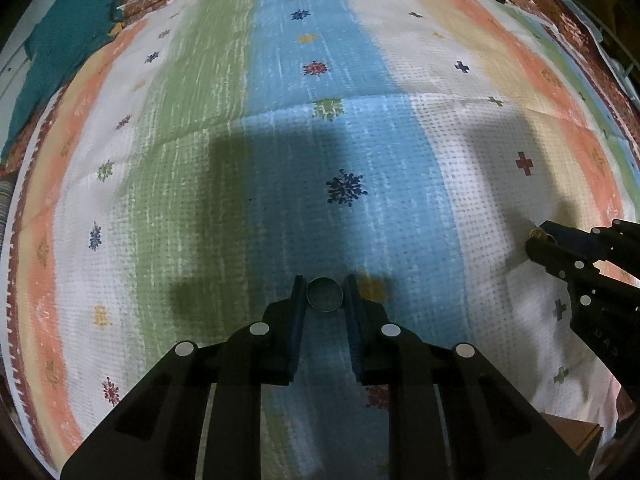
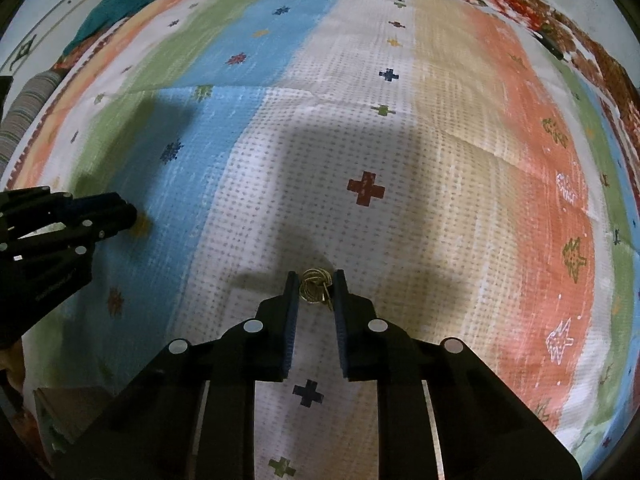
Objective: Organize jewelry
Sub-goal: 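Grasp the small dark ring with the left tool while the right tool grasps the gold earring, then lift the ring and earring and carry them toward the silver tin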
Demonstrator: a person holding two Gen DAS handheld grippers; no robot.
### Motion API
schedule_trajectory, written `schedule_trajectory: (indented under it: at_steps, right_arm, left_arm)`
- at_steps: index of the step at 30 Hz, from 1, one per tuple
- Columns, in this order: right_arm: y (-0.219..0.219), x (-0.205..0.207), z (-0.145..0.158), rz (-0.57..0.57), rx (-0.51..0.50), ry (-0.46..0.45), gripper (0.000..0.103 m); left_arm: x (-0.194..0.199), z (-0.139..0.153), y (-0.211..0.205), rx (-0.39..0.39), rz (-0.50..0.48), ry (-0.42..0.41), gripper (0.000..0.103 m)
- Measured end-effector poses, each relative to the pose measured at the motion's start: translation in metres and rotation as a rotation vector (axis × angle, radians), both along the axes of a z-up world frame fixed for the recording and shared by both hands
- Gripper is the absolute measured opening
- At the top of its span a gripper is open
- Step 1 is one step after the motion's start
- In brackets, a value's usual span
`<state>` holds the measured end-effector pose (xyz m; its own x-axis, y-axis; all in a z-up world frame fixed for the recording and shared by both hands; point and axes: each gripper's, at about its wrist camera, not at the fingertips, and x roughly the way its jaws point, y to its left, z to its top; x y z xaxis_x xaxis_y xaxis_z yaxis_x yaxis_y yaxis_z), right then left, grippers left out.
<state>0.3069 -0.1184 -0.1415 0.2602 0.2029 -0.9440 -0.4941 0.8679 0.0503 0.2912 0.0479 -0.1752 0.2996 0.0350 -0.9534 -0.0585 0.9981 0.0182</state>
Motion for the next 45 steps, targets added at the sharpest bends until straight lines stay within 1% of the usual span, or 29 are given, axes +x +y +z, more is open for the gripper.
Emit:
schedule_trajectory:
  at_steps: [5, 10, 11, 18, 22, 30, 35, 37, 38, 39, 40, 41, 45]
  right_arm:
    - [-0.001, -0.006, 0.007, 0.0, 0.014, -0.011, 0.016]
    - [0.002, -0.013, 0.014, 0.008, 0.03, -0.015, 0.015]
    - [0.002, -0.015, 0.016, 0.008, 0.031, -0.017, 0.007]
    - [-0.003, -0.024, 0.028, 0.001, 0.05, -0.037, 0.007]
    - [-0.006, -0.028, 0.034, -0.005, 0.065, -0.044, 0.005]
    - [-0.009, -0.042, 0.051, -0.004, 0.087, -0.07, 0.005]
    - [-0.011, -0.038, 0.049, -0.038, 0.08, -0.086, 0.005]
    - [-0.011, -0.032, 0.043, -0.052, 0.063, -0.072, 0.005]
    - [-0.011, -0.028, 0.038, -0.054, 0.06, -0.058, 0.008]
    - [-0.011, -0.027, 0.036, -0.055, 0.059, -0.054, 0.024]
    - [-0.01, -0.025, 0.035, -0.055, 0.058, -0.055, 0.034]
    - [-0.009, -0.024, 0.034, -0.055, 0.056, -0.057, 0.039]
    - [-0.005, -0.017, 0.029, -0.053, 0.056, -0.055, 0.039]
  left_arm:
    - [-0.005, 0.012, 0.002, -0.01, 0.006, -0.023, 0.018]
    - [-0.015, 0.023, -0.007, 0.007, -0.015, -0.061, 0.018]
    - [-0.017, 0.025, -0.009, 0.009, -0.019, -0.066, 0.018]
    - [-0.028, 0.04, -0.012, 0.011, -0.021, -0.113, 0.018]
    - [-0.036, 0.048, -0.009, -0.005, -0.007, -0.122, 0.018]
    - [-0.051, 0.065, -0.012, -0.015, -0.012, -0.154, 0.018]
    - [-0.054, 0.067, -0.012, -0.023, -0.009, -0.155, 0.018]
    - [-0.054, 0.066, -0.012, -0.02, -0.009, -0.152, 0.018]
    - [-0.053, 0.065, -0.012, -0.018, -0.011, -0.147, 0.018]
    - [-0.051, 0.063, -0.012, -0.017, -0.012, -0.142, 0.018]
    - [-0.05, 0.061, -0.012, -0.017, -0.013, -0.139, 0.018]
    - [-0.049, 0.06, -0.012, -0.016, -0.015, -0.135, 0.018]
    - [-0.044, 0.054, -0.012, -0.014, -0.017, -0.122, 0.018]
